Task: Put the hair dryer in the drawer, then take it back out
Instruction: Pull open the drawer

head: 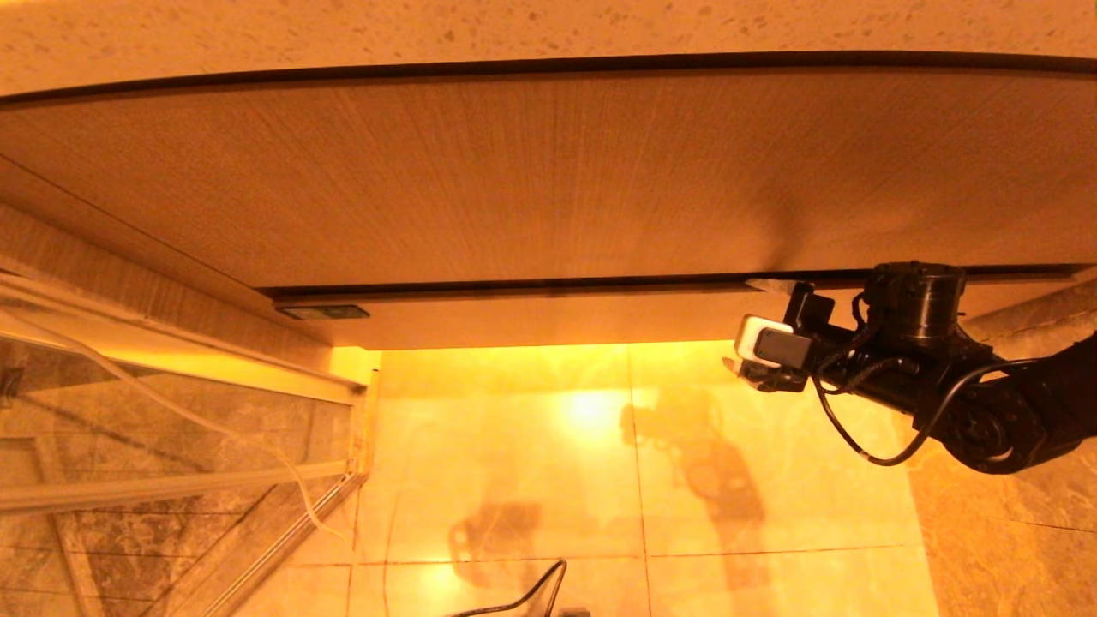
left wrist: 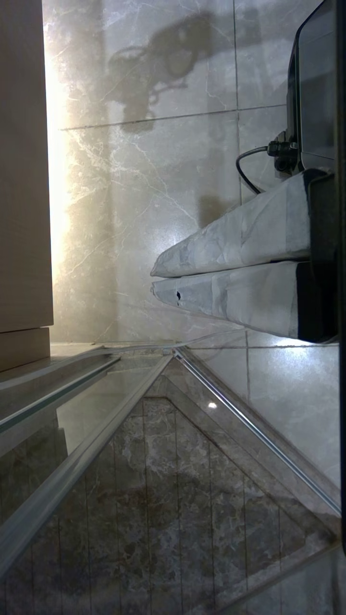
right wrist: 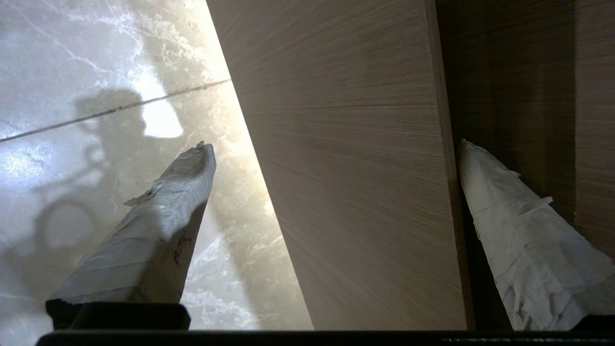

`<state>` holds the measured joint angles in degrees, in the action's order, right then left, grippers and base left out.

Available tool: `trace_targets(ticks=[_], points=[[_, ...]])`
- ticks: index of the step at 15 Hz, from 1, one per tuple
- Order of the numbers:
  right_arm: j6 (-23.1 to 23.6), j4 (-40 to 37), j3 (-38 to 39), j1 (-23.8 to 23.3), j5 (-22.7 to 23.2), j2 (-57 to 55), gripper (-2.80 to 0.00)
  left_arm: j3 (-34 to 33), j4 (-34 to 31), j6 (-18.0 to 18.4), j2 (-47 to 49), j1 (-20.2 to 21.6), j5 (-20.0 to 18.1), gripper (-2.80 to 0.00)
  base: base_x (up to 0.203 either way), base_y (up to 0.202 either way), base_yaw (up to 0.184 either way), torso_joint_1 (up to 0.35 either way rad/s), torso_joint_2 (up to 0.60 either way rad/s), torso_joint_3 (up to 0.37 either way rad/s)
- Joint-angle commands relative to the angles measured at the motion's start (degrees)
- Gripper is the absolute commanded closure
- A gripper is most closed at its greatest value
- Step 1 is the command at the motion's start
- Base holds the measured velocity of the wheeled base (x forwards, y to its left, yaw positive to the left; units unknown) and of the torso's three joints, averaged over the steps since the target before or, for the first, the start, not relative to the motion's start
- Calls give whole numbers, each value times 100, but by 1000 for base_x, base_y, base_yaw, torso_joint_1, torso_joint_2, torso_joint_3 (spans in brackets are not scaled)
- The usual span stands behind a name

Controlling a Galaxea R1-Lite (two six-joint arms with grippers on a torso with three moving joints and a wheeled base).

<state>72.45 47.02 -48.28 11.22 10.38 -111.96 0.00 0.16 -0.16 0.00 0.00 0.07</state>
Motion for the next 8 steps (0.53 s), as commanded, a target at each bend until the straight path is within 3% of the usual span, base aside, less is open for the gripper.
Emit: trace_targets(ticks=[1, 8], points=[[63, 5, 46, -14, -37, -19, -280, 0, 2, -2, 0, 0, 1, 0, 0, 0, 0, 0, 0, 0], [235, -478, 125, -21, -90, 79, -280, 0, 2, -2, 0, 0, 1, 0, 0, 0, 0, 0, 0, 0]])
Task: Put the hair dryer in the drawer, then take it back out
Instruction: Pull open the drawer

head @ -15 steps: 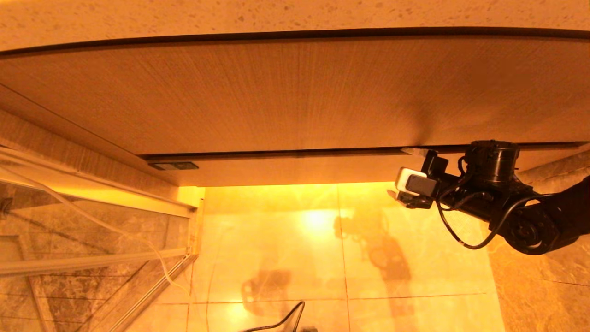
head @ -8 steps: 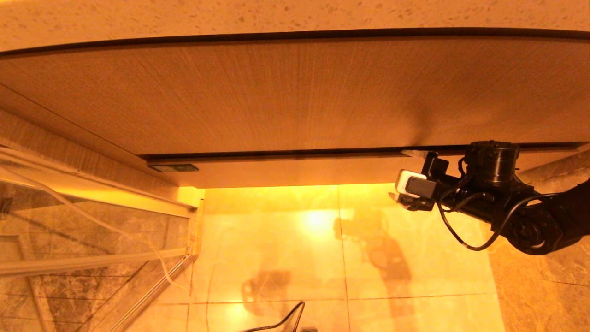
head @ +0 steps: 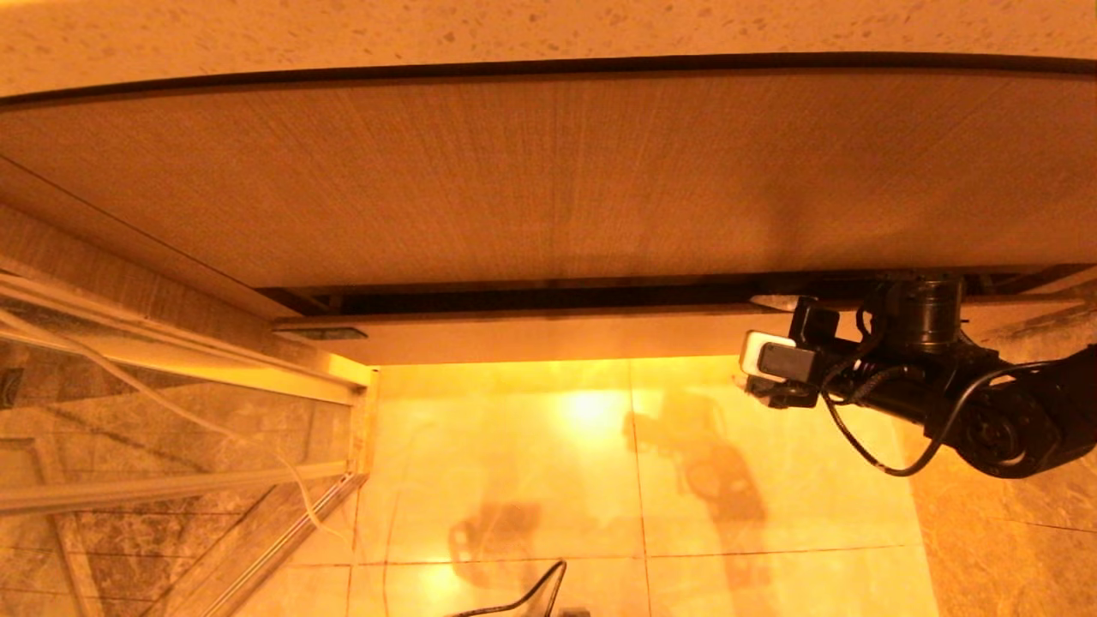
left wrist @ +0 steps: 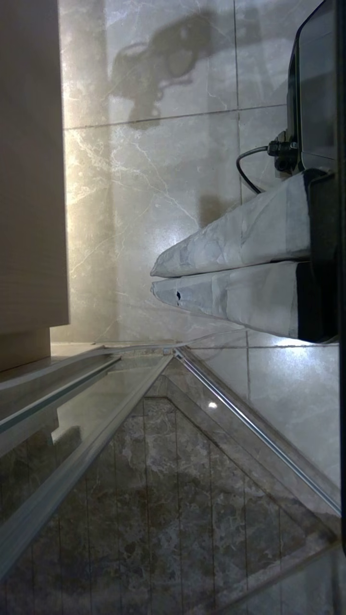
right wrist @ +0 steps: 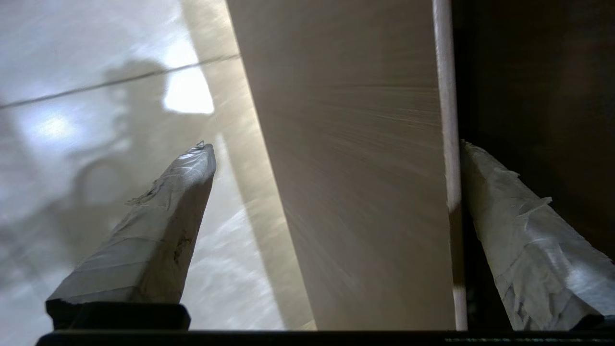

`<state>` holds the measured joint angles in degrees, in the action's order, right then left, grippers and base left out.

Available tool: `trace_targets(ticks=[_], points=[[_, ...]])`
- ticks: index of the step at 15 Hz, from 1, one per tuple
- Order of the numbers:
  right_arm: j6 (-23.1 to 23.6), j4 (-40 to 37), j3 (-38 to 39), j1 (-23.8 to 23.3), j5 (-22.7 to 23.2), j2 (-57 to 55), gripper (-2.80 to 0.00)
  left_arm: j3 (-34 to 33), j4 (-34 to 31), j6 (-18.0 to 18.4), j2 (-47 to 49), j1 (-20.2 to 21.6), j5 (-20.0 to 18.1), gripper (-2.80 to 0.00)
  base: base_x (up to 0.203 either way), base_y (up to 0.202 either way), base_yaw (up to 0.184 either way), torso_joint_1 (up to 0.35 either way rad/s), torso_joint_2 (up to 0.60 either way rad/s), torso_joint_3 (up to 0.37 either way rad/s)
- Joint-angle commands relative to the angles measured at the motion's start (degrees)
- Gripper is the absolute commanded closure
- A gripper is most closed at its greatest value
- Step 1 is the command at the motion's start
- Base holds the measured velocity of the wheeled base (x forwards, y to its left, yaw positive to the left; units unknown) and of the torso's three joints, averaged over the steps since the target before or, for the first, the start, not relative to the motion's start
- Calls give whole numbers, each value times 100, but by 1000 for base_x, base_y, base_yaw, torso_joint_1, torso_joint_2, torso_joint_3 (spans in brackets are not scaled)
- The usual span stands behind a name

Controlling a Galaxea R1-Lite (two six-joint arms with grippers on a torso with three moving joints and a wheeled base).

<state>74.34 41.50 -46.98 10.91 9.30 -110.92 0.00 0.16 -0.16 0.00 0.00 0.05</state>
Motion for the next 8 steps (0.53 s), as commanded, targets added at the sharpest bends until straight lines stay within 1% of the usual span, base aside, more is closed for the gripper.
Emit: trace_targets(ticks=[1, 3, 5, 8], points=[[66, 39, -4, 13, 19, 4, -280, 0, 2, -2, 0, 0, 4, 0, 0, 0, 0, 0, 0, 0], [77, 12, 24, -1, -6, 53, -280, 0, 2, -2, 0, 0, 4, 0, 0, 0, 0, 0, 0, 0], [48, -131, -38, -1, -167, 97, -280, 0, 2, -2, 0, 0, 4, 0, 0, 0, 0, 0, 0, 0], [96, -200, 33, -106, -149, 200, -280, 0, 2, -2, 0, 0, 4, 0, 0, 0, 0, 0, 0, 0]])
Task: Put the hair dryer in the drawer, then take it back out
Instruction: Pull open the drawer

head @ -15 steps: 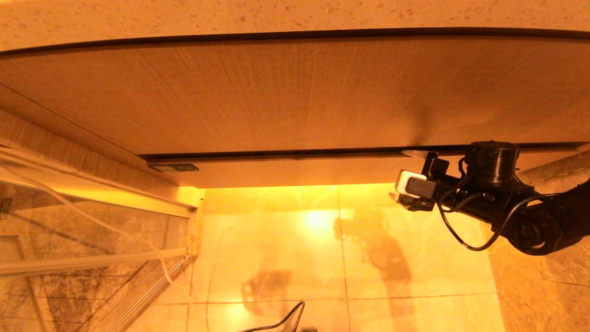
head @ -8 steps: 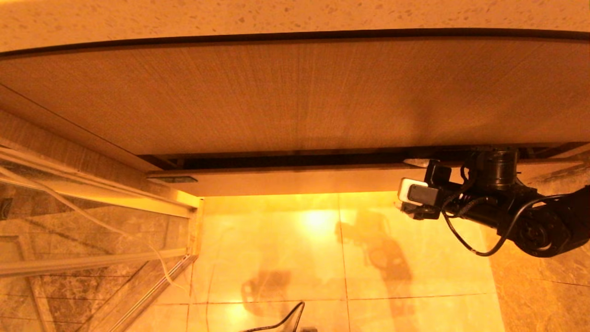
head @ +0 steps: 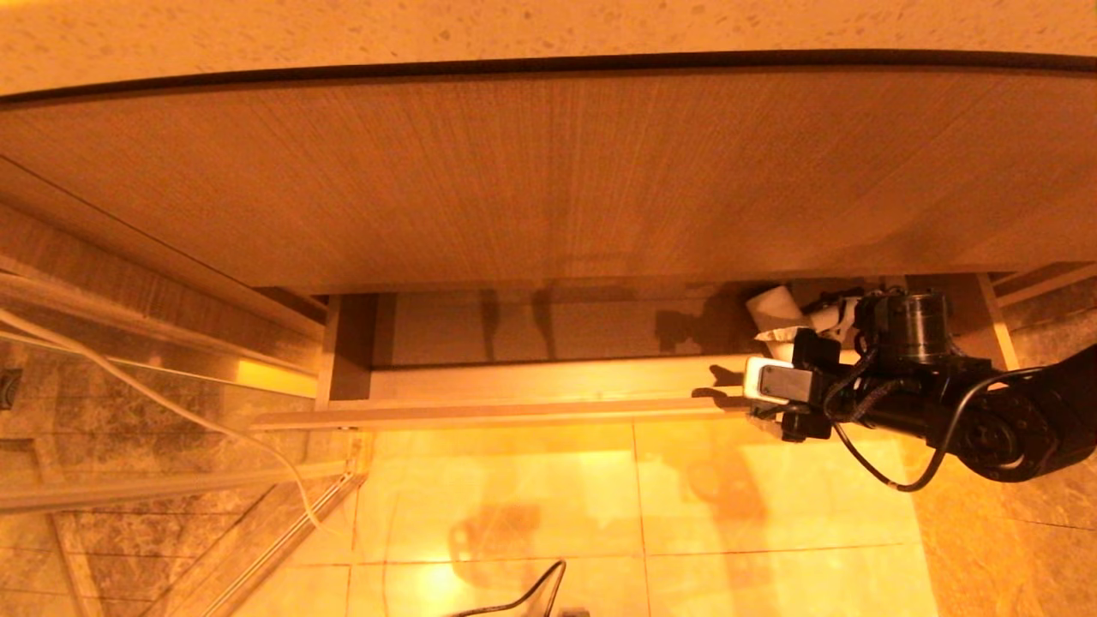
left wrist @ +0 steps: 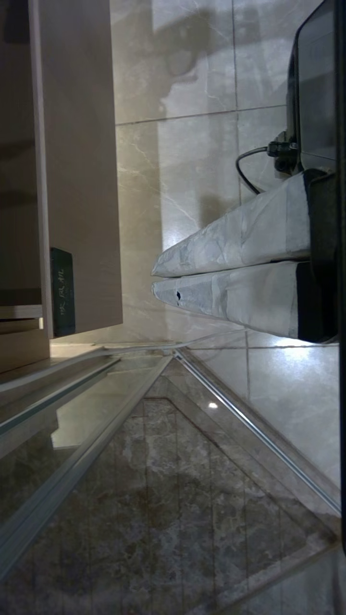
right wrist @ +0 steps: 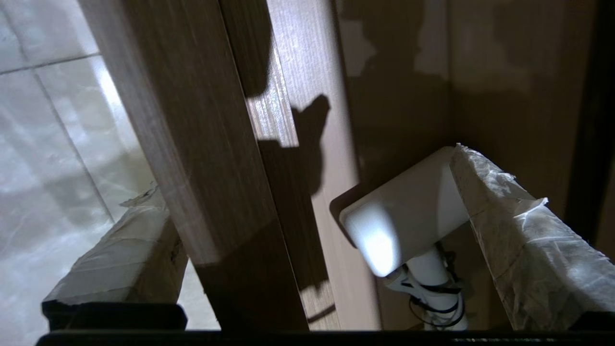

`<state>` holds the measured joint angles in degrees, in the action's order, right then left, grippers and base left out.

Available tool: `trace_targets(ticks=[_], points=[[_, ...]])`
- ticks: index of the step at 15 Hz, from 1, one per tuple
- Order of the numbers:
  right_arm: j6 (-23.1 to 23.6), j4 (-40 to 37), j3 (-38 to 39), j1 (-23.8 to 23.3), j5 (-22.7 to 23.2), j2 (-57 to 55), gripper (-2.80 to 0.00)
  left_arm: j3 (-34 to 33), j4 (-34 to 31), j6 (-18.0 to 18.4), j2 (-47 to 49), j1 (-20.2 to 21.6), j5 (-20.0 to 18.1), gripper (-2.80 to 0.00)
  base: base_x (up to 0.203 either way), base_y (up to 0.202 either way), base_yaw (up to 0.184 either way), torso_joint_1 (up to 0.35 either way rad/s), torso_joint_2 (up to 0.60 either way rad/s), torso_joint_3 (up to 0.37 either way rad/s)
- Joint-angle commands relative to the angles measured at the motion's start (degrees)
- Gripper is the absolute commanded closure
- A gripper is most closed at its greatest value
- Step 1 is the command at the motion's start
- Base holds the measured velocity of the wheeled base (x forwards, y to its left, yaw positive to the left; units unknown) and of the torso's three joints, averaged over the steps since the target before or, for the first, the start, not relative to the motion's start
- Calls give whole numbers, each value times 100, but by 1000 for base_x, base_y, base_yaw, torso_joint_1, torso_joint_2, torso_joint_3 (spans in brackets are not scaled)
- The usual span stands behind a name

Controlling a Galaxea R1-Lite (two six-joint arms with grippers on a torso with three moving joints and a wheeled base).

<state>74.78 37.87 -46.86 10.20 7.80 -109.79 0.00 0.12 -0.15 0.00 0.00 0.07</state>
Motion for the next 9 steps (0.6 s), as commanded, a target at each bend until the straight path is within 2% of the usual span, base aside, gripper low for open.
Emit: trace_targets(ticks=[1, 6, 9], points=[[63, 152, 53, -36, -14, 141, -280, 0, 6, -3, 0, 0, 1, 0, 0, 0, 0, 0, 0, 0], [88, -472, 247, -36, -330, 546, -280, 0, 6, -3, 0, 0, 1, 0, 0, 0, 0, 0, 0, 0], [378, -516, 531, -86, -341, 860, -280, 0, 6, -3, 0, 0, 1, 0, 0, 0, 0, 0, 0, 0]])
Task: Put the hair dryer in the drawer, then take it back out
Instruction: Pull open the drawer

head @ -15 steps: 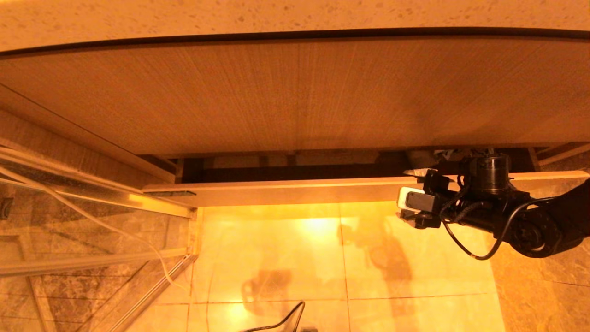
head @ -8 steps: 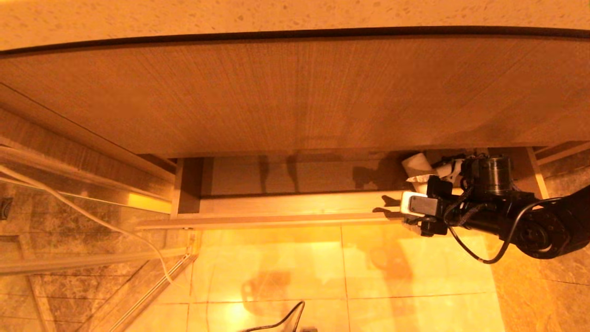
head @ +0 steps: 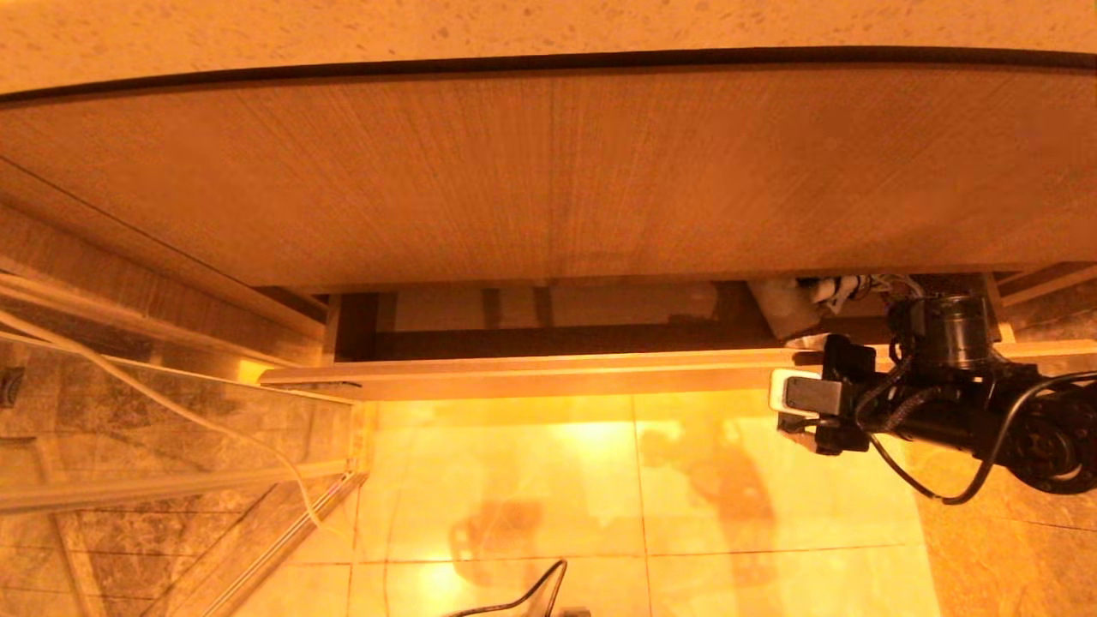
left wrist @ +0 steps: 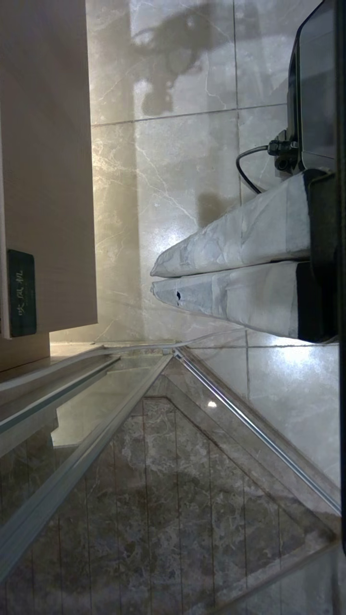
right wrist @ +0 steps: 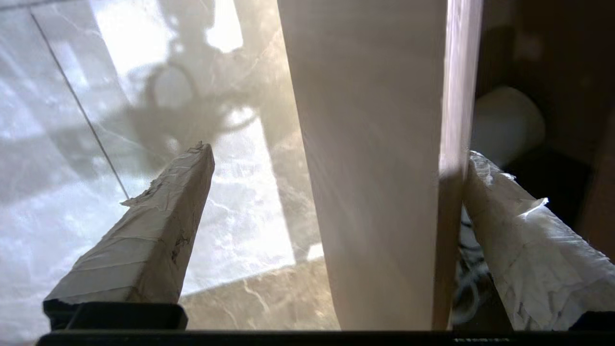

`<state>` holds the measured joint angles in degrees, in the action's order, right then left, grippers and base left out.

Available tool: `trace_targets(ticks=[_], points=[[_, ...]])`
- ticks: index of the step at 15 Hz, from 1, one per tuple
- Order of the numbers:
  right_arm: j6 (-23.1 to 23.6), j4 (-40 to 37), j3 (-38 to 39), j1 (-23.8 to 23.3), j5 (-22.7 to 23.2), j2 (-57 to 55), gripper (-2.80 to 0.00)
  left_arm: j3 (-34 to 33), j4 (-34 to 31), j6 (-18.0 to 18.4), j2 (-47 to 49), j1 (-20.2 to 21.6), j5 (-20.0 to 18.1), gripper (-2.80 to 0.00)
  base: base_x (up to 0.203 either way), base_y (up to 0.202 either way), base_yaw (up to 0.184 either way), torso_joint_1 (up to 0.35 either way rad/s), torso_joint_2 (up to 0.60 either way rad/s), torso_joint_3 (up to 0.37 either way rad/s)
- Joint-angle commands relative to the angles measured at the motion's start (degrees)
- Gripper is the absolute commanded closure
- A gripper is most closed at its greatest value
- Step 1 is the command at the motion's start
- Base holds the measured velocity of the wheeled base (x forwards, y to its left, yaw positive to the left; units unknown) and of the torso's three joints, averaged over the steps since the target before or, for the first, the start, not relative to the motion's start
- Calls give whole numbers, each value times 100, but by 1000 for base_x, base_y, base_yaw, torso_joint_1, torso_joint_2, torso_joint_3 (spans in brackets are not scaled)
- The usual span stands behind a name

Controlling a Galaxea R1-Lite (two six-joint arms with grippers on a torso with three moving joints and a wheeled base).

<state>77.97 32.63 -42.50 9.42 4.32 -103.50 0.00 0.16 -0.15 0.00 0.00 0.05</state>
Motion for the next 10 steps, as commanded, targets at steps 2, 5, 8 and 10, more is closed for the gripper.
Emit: trace_targets(ticks=[2, 5, 8, 10], points=[[84, -9, 216, -4, -18, 372, -280, 0, 1, -2, 0, 0, 4, 0, 0, 0, 0, 0, 0, 0], [95, -48, 269, -2, -259, 480, -280, 0, 1, -2, 0, 0, 4, 0, 0, 0, 0, 0, 0, 0], [85, -645, 376, 4, -381, 580, -280, 0, 1, -2, 0, 0, 4, 0, 0, 0, 0, 0, 0, 0], [78, -818, 496, 7, -396, 709, -280, 0, 1, -2, 0, 0, 4, 0, 0, 0, 0, 0, 0, 0]])
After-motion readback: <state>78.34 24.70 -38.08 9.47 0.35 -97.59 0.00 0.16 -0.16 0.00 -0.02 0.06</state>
